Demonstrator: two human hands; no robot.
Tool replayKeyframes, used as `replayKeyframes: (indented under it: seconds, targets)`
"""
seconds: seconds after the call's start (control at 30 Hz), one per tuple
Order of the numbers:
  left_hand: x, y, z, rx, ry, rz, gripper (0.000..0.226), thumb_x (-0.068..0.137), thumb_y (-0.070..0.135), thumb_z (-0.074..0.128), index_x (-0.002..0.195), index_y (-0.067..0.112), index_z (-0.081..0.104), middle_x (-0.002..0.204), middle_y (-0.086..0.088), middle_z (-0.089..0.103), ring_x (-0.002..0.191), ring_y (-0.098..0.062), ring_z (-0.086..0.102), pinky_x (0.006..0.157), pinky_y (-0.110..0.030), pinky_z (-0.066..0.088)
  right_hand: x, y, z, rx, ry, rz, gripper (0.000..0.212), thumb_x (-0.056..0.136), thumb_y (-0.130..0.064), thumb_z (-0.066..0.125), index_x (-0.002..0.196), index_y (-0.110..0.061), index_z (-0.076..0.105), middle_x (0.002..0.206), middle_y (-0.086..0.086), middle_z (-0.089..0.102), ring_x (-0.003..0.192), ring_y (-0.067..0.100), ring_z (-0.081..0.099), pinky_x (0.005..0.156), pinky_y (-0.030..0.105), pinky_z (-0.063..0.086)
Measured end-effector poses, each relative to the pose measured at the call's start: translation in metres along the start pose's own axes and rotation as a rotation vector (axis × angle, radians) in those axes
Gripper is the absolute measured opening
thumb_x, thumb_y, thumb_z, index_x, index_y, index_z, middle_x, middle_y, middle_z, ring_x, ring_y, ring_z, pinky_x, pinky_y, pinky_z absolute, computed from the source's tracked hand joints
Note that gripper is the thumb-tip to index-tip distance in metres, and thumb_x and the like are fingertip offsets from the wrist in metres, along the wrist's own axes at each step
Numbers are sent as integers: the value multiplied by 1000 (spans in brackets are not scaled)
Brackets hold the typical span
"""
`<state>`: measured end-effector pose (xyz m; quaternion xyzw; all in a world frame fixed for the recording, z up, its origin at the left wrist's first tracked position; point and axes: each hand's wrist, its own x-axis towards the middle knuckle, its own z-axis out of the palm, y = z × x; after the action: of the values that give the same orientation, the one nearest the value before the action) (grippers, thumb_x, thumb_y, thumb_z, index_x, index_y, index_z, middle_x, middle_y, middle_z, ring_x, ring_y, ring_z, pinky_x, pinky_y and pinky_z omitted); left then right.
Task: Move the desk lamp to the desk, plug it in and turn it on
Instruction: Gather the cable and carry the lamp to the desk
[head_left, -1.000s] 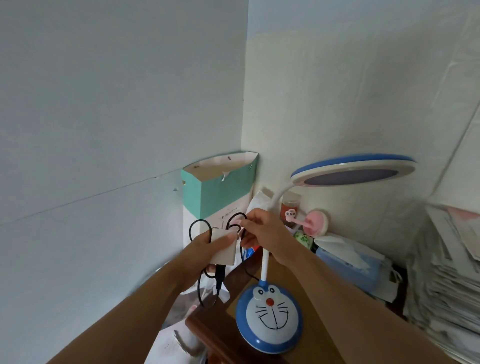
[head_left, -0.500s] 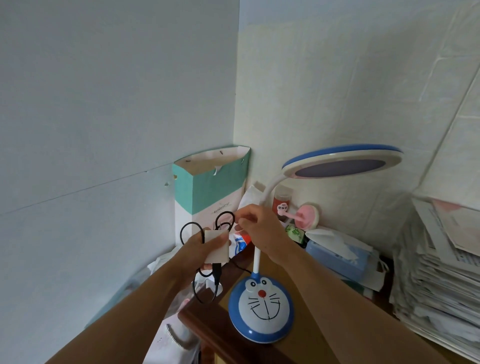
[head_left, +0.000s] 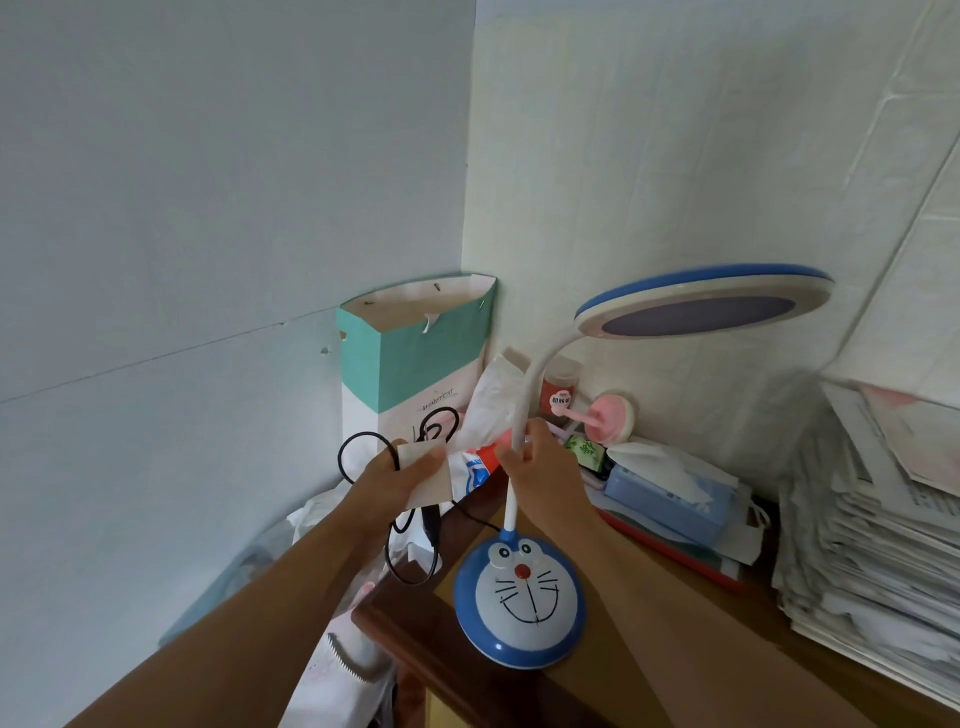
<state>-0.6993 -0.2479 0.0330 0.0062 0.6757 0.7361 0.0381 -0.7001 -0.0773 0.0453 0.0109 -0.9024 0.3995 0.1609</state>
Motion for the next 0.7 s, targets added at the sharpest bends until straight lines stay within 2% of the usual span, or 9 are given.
replayKeyframes:
  seconds: [0.07,0.17,0.33,0.47,0.6,0.7]
  targets:
    - [2,0,-2,-1,-3,3,7,87,27,59,92,23,56,86,0,63,78,-12,59,62,-18,48,3,0,2,-94,44,-10,26,96,-27,43,101,-3,50,80,6,55,67,15,52,54,17,38]
    - [3,-1,-5,-11,-16,5,6,88,27,58,92,22,57,86,1,62,77,-10,59,56,-14,49,6,1,5,-206,51,-20,29,98,-28,37,104,-3,49,87,13,61,74,20,55,65,31,48]
    - [5,-1,-9,-57,-57,-21,3,89,25,56,92,24,56,87,1,61,78,-11,57,49,-9,48,2,3,11,-156,-50,48,29,98,-24,38,111,-1,48,101,20,66,85,28,63,78,39,54]
    - [7,-3,-13,-53,-85,-38,4,90,26,54,93,24,56,88,0,60,79,-12,57,63,-17,48,2,3,11,-120,-32,124,25,96,-18,39,112,-1,50,101,21,64,82,28,57,74,35,46]
    - [10,-1,-17,-94,-135,-47,7,91,24,53,95,21,57,91,-5,61,84,-16,58,73,-24,49,0,-1,12,-232,-47,53,27,97,-21,41,114,-1,49,100,17,66,86,27,64,75,33,53]
    - [9,3,-16,-80,-176,-38,11,91,25,52,98,19,59,93,-5,61,86,-16,59,74,-24,50,-4,-5,8,-256,-56,51,29,97,-21,41,117,0,48,103,18,65,89,28,65,81,38,54]
